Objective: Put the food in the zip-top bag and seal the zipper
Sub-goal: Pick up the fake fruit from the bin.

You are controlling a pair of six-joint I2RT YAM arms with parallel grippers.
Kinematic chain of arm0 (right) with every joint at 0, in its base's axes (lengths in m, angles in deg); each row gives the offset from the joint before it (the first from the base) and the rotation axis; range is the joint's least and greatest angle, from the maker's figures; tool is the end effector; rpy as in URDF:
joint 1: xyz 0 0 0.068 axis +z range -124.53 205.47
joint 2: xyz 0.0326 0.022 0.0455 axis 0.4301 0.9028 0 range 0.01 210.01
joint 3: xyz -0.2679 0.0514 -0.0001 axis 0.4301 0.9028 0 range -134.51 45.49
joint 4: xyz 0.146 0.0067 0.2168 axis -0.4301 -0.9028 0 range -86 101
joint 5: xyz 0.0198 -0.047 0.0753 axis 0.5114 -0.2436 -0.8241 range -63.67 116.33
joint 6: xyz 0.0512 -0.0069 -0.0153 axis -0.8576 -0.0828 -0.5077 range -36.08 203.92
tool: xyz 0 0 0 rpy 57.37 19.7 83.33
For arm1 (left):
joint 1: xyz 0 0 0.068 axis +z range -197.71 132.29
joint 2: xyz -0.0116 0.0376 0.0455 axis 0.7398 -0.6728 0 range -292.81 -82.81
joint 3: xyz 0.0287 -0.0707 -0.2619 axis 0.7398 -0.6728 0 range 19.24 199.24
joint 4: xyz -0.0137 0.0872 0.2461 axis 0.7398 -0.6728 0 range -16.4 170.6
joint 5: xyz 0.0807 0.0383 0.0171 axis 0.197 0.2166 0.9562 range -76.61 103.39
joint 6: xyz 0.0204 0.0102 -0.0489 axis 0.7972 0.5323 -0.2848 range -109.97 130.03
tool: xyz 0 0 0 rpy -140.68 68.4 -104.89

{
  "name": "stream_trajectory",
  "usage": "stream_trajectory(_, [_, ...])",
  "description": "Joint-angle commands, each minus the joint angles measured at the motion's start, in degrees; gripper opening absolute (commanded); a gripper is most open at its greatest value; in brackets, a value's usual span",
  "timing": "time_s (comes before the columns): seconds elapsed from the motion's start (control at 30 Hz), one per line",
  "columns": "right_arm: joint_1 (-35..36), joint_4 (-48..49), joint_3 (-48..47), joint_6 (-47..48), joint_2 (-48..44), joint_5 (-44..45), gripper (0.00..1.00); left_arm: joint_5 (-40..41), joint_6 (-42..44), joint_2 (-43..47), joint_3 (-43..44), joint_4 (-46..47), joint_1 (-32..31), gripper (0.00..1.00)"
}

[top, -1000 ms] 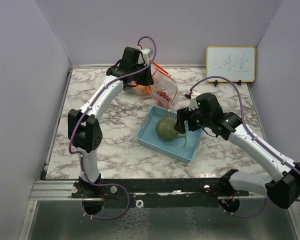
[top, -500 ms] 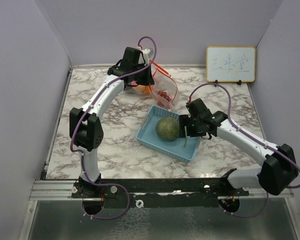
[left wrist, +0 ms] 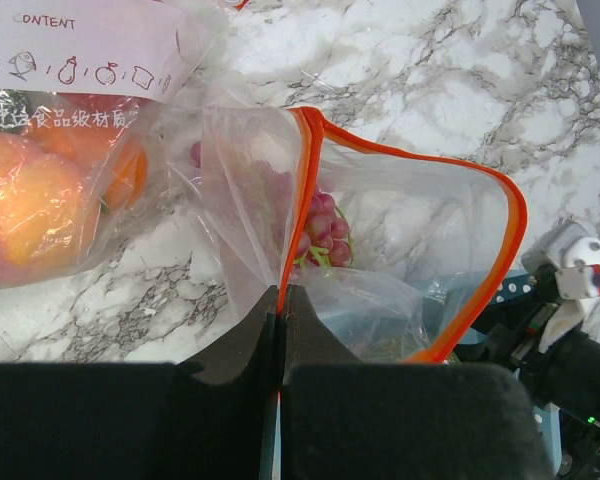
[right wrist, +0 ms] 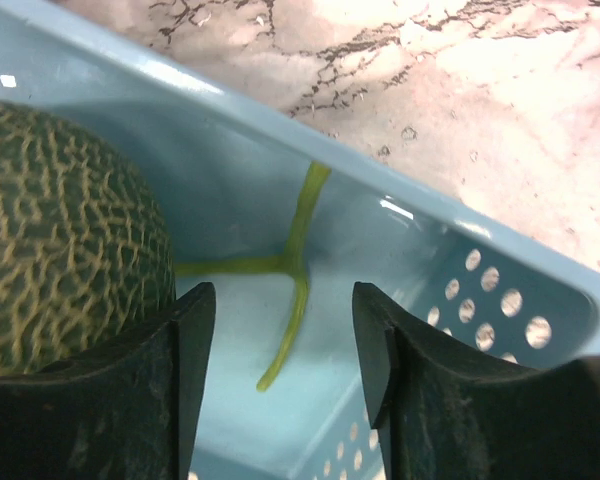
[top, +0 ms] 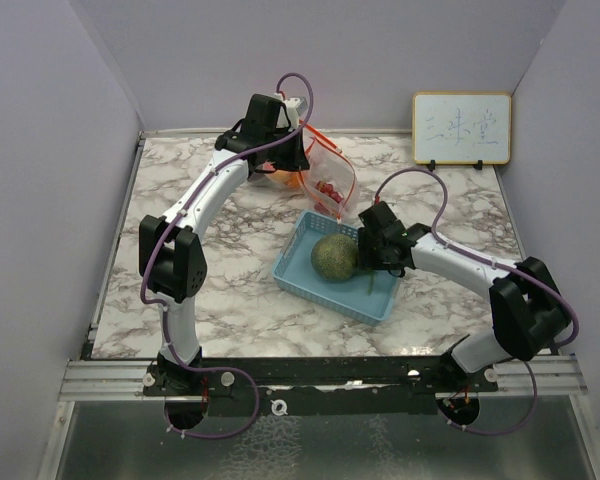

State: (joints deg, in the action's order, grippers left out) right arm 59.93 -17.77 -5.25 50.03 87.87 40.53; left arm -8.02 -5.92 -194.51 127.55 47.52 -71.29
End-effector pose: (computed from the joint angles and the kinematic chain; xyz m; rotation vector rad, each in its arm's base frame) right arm 0.2407 0.1546 0.1782 0.0576 2.6571 0.0449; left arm 0.4090 -0.1927 0.3405 0.3656 2.2418 -0.7880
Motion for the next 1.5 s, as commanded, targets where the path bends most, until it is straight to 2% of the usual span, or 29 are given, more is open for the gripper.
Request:
stream_trajectory(0.0, [-0.05,8.04,2.57,-0.66,3.53,2.83,0.43,-1.25,0.31,0.59,0.43,-0.24,0.28,0.00])
stream_trajectory(0.1, [0.00,10.55,4.34,-0.12,4.88,2.59,0.38,-1.23,0.35,0.85,-0.21,-0.27,0.28,0.00])
stream_trajectory(0.13, [-0.05,10.65,4.53,0.22,5.17,2.47,0.33,-1.18,0.31,0.87,-0.33,-0.27,0.28,0.00])
stream_trajectory(0.23, [-0.01,9.70,4.49,1.36,3.67,3.11,0.04,-1.24,0.51,0.96,-0.47,-0.37,0.26,0.00])
stream_trajectory(0.27, [-0.04,9.12,4.21,2.17,2.40,3.60,0.02,-1.21,0.48,0.96,-0.43,-0.33,0.28,0.00])
stream_trajectory(0.43, [0.00,6.35,1.70,8.01,-7.76,3.25,0.02,-1.16,0.98,0.74,0.20,-0.73,0.28,0.00])
stream_trajectory(0.57, [0.00,2.38,-4.42,13.15,-13.96,1.14,0.02,-0.89,1.38,0.83,0.87,-1.06,0.28,0.00])
stream_trajectory(0.8, [-0.01,1.78,-14.98,21.13,-19.19,-12.16,0.02,-0.92,1.48,0.83,1.42,-1.23,0.28,0.00])
stream_trajectory(1.07, [0.00,2.12,-30.88,23.93,-14.13,-21.21,0.02,-1.40,1.30,0.08,1.64,-1.30,0.28,0.00])
stream_trajectory(1.47, [-1.91,12.99,-42.65,27.77,-1.55,-15.55,0.02,-1.89,1.23,0.16,1.76,-0.79,0.28,0.00])
